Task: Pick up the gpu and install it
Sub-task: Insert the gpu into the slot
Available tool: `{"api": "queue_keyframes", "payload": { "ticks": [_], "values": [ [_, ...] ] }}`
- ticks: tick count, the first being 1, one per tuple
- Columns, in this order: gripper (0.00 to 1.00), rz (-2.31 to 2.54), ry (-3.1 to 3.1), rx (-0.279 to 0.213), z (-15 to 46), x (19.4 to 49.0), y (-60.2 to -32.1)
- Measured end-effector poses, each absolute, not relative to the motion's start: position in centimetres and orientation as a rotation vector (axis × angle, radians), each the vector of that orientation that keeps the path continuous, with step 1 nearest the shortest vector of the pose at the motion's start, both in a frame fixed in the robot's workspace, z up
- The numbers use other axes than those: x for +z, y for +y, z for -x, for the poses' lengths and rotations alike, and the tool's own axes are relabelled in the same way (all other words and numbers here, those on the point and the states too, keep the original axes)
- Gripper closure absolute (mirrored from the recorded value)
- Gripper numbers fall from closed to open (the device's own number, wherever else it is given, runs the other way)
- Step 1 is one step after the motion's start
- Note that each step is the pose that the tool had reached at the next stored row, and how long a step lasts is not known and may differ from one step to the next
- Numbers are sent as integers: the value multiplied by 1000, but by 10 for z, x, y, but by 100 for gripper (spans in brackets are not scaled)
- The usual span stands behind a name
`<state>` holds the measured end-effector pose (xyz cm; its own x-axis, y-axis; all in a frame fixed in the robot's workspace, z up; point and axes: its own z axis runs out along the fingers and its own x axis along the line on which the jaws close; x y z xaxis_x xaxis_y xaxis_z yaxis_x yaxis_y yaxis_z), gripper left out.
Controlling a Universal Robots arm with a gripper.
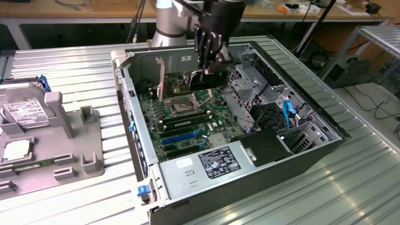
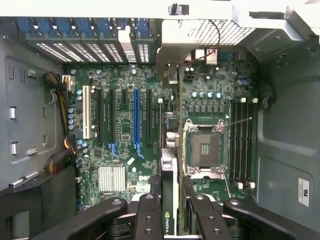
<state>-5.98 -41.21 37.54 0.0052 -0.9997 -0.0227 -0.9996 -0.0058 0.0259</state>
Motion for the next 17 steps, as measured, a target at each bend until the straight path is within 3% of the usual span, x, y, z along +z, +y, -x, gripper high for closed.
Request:
{"api": "queue_keyframes", "payload": {
  "ticks": [17],
  "values": [
    [73,-2185,-2248,-47,61,352,-412]
  ]
}}
